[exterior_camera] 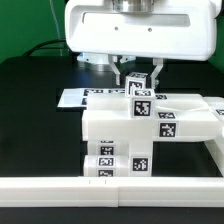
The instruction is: Assemble chair
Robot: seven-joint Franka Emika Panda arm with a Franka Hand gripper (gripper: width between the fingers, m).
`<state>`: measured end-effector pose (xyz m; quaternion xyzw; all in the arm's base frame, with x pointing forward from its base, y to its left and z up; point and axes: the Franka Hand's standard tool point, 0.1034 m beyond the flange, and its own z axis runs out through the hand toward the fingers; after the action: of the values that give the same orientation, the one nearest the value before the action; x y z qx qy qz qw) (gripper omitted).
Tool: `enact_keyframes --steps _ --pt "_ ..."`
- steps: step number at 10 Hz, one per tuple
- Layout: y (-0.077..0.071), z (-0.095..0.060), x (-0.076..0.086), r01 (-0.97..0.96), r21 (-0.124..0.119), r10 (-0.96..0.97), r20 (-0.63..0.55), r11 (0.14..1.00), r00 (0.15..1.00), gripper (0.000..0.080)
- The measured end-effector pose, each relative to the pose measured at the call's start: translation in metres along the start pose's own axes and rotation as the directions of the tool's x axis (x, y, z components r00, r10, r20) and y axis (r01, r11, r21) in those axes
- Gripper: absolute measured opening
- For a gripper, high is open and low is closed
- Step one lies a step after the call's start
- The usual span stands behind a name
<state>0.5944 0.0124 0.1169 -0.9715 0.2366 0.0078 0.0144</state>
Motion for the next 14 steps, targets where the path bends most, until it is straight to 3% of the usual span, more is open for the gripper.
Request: enact_keyframes --steps 4,10,14 --pt "0.002 0.0004 0.0008 -0.33 0.017 0.33 0.013 0.944 0.944 0.0288" --pt "0.0062 0.001 0.0034 -0.663 0.033 0.661 0.05 0.748 0.748 0.0289" --pt "0.0032 0.0012 0.0025 -0.902 0.018 0.898 0.087 0.432 0.432 0.0289"
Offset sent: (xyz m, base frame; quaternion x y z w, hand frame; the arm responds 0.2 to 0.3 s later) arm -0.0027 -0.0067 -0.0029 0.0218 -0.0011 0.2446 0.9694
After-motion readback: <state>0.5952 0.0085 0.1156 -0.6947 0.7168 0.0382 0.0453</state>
